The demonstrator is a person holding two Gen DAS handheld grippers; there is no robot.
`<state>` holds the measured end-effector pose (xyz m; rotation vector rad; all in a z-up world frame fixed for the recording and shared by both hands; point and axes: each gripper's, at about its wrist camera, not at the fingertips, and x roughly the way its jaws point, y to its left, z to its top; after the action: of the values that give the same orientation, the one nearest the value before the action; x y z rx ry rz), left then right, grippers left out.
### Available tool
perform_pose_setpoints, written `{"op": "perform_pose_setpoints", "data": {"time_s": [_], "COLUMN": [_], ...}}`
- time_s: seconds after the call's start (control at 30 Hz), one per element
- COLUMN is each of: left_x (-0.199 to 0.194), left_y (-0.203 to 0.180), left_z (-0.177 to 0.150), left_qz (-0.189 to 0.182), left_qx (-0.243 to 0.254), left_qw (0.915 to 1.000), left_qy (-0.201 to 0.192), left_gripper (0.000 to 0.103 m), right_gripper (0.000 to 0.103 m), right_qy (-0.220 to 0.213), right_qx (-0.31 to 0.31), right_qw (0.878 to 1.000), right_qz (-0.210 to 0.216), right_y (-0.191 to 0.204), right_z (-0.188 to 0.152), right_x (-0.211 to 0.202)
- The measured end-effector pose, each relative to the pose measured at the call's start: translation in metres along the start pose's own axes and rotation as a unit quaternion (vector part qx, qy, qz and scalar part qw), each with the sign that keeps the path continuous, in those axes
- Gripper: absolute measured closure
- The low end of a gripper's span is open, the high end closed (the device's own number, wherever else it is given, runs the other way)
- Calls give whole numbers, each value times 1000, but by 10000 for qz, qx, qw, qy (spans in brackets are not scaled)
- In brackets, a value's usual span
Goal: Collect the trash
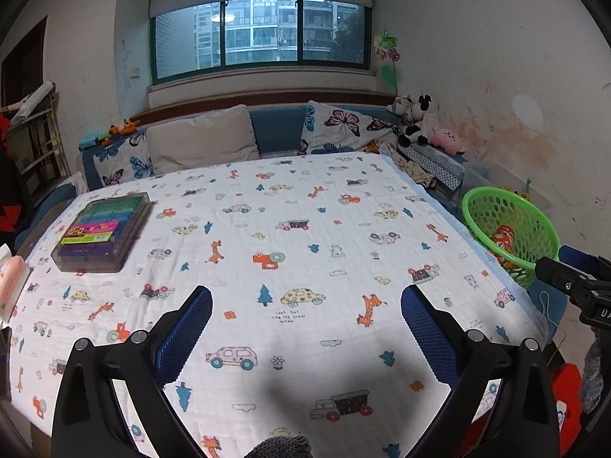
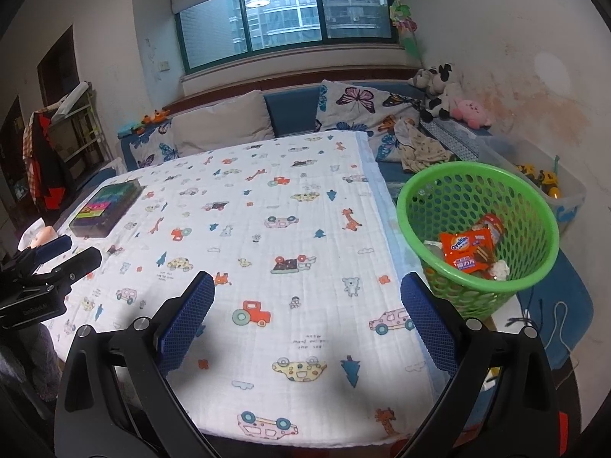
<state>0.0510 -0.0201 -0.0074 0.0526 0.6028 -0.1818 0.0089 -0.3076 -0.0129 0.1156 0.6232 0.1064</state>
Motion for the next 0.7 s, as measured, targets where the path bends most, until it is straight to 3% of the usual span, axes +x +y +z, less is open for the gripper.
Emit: {"op": "perform_pose_setpoints", "data": {"time_s": [0.7], "left_x": [-6], "left_y": [6], "left_z": [3], "left_qz": [133], "left_qx": [-152], "left_qw": [9997], "left_qy": [-134], "left_gripper": [7], "right_gripper": [5], "right_qy": [-156], "right_qx": [-46], "right_qw": [9998], "right_qz": [95], "right_y": [8], "right_z": [-2], "right_x": [-2]}}
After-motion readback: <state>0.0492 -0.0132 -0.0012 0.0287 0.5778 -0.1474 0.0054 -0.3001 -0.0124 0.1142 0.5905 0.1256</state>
